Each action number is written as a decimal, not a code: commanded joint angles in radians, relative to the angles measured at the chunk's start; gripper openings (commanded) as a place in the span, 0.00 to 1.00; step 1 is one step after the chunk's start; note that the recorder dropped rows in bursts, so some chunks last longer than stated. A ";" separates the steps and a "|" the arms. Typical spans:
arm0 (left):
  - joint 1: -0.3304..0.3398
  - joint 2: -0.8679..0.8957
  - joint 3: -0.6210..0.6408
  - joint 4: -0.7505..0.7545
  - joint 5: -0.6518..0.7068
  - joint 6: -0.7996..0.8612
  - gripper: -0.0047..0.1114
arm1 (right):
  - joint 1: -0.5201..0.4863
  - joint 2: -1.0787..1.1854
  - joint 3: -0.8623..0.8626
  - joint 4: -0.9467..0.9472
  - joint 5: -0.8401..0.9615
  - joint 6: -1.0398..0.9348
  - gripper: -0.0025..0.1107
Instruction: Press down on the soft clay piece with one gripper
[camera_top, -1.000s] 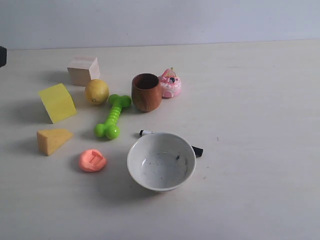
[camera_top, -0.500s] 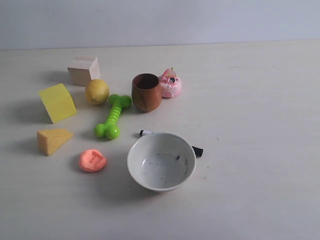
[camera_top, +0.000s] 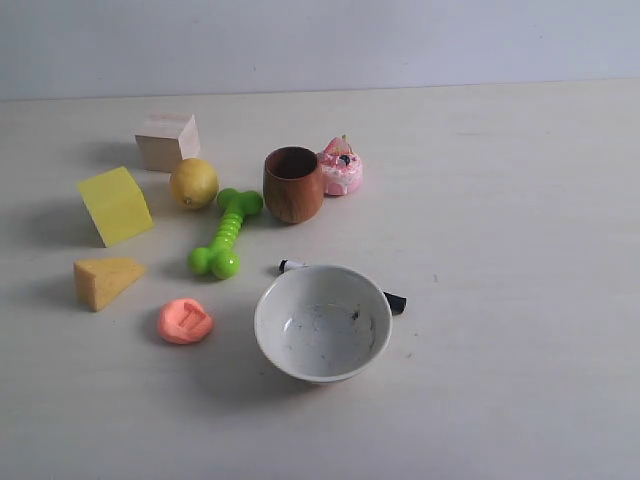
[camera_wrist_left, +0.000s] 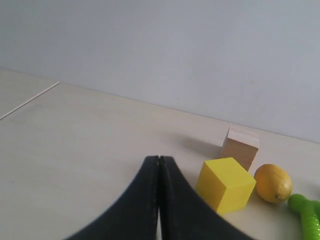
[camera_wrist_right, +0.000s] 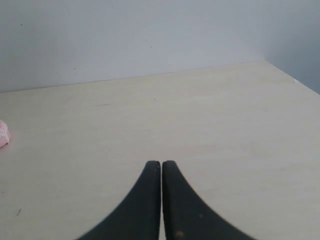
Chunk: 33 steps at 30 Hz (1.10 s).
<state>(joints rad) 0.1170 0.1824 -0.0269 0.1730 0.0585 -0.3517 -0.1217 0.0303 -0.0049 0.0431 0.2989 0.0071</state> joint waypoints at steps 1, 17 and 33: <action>0.002 -0.061 0.027 -0.011 -0.016 -0.028 0.04 | -0.005 -0.007 0.005 0.004 -0.013 -0.007 0.04; -0.065 -0.182 0.027 -0.166 0.242 0.072 0.04 | -0.005 -0.007 0.005 0.004 -0.013 -0.007 0.04; -0.069 -0.182 0.027 -0.166 0.314 0.187 0.04 | -0.005 -0.007 0.005 0.004 -0.013 -0.007 0.04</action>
<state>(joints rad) 0.0525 0.0068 -0.0026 0.0152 0.3682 -0.1803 -0.1217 0.0303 -0.0049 0.0431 0.2989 0.0071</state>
